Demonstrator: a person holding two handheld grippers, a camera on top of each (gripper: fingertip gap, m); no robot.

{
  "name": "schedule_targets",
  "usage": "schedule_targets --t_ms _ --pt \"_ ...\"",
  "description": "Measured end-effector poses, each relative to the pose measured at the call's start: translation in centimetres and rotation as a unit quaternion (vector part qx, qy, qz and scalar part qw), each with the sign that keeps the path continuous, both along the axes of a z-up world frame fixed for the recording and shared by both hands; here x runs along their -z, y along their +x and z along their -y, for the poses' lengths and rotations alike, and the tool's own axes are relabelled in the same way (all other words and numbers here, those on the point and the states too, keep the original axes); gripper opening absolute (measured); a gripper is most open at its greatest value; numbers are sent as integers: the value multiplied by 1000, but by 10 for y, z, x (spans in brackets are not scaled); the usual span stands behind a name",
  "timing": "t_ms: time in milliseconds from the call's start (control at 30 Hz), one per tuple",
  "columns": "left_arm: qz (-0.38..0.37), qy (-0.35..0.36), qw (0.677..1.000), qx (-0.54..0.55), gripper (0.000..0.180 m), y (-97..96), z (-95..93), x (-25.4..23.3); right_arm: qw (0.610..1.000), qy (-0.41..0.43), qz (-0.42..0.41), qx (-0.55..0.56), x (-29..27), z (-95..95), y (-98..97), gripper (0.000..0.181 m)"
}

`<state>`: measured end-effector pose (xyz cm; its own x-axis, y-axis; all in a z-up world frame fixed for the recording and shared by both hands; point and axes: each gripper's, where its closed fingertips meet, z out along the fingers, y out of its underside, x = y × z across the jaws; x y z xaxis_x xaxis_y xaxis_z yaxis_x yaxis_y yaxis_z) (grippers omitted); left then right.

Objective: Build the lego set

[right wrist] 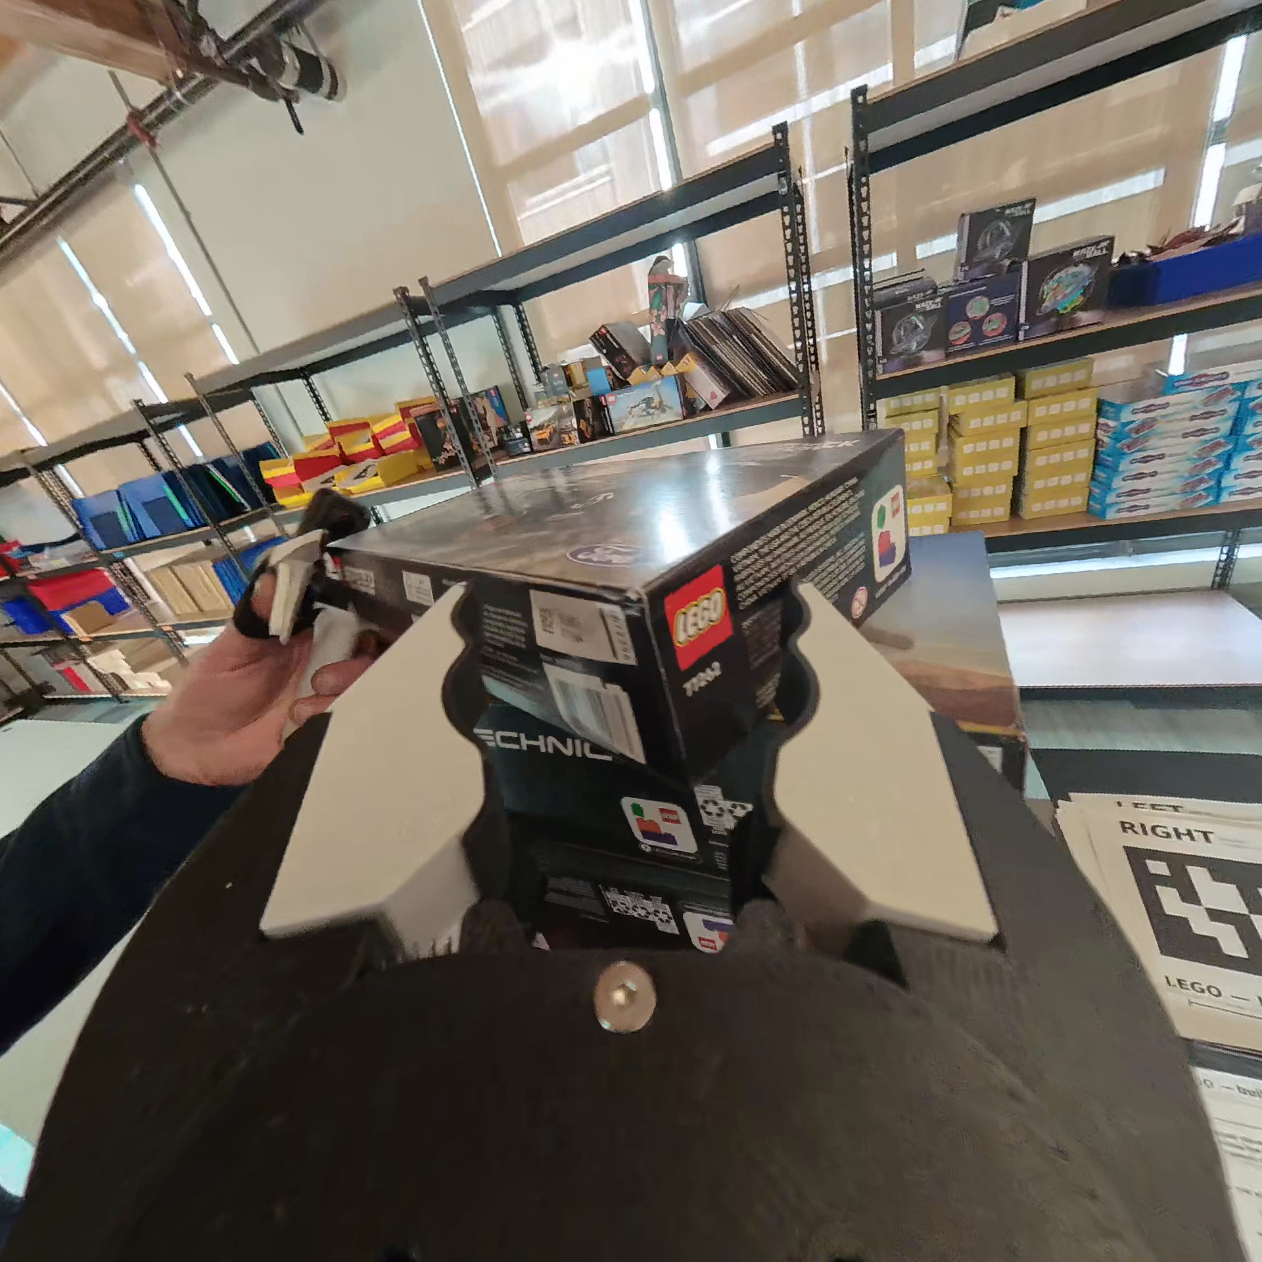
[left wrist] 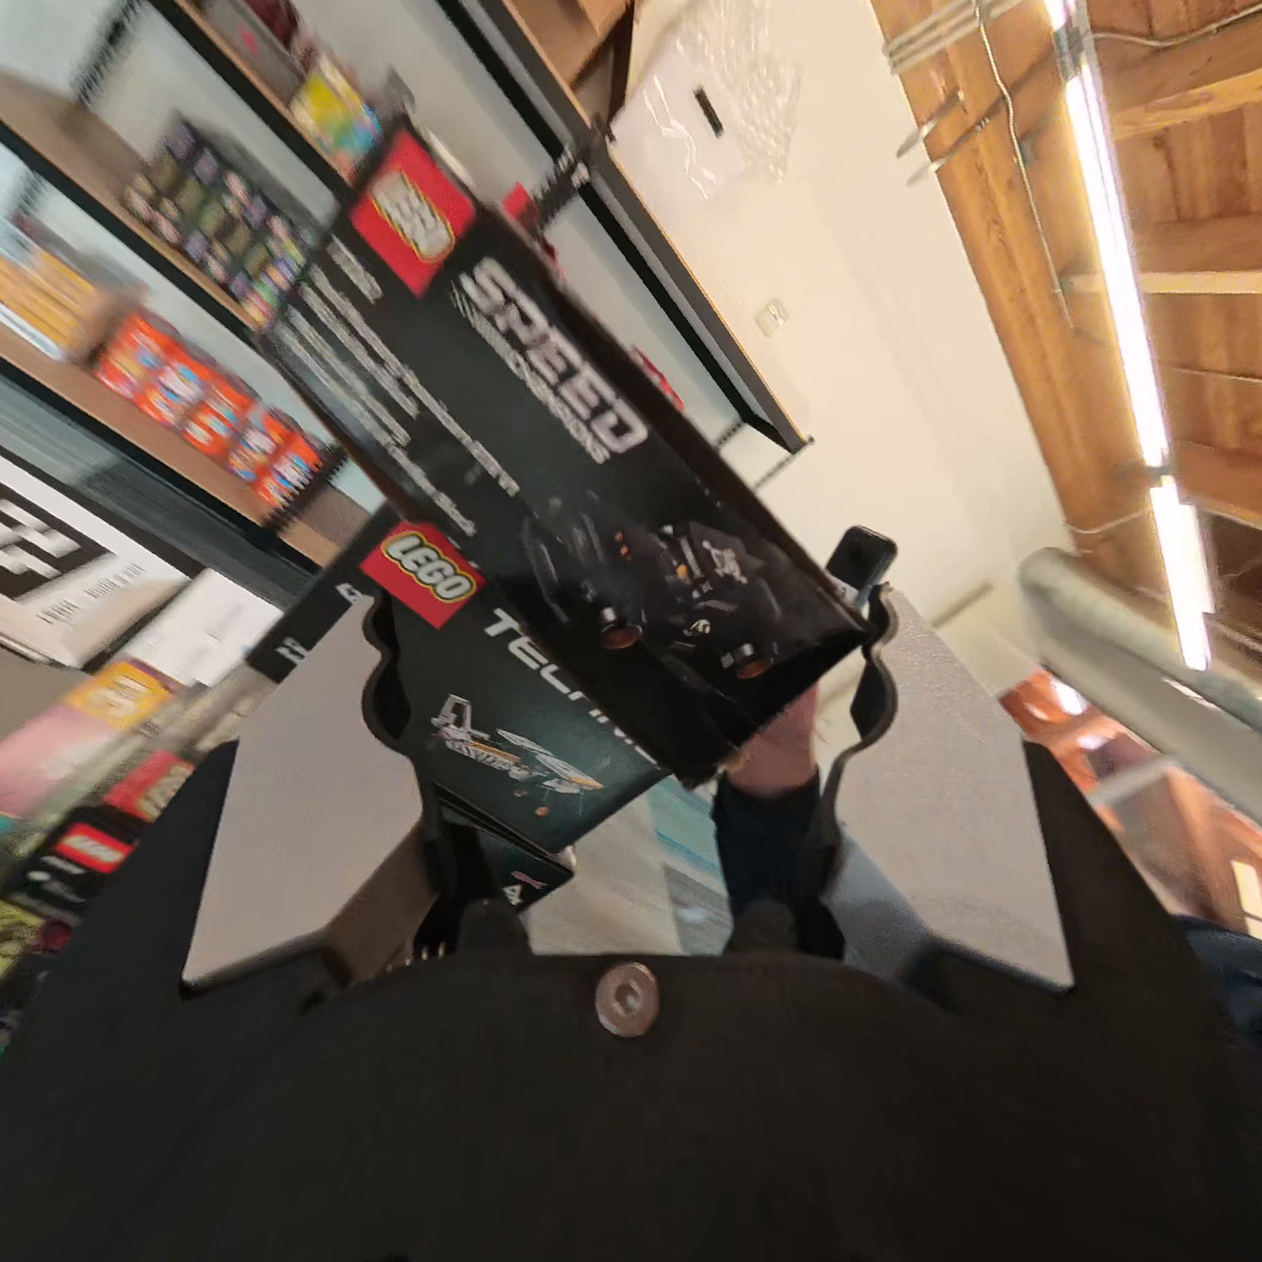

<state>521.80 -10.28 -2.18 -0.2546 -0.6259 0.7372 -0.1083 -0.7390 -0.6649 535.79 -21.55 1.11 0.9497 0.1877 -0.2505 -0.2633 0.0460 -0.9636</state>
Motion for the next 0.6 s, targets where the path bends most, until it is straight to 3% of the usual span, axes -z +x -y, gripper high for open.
schedule_targets --t_ms 67,100,167,267,333,400,500,600 --pt "31 -49 998 37 123 3 2 -7 1000 1 -2 -6 -1 -1 -9 85" --pt "49 -67 995 48 104 0 1 -12 1000 2 0 -3 -1 -3 -12 86" --pt "20 -20 998 60 86 4 7 -4 1000 -3 13 -5 0 -4 -22 80" --pt "33 -22 998 52 90 -1 1 -8 1000 5 24 6 -3 -5 -32 62" --pt "32 -26 995 87 89 -11 2 -3 1000 8 19 16 -4 -5 -32 65" --pt "21 -26 997 71 115 -19 -13 7 1000 11 23 9 -7 -5 -37 72" --pt "46 -65 995 53 130 -25 -50 8 997 -9 63 32 -5 -10 -41 76" --pt "94 -138 979 118 130 -28 -62 -8 997 -21 67 35 -5 -14 -46 77"
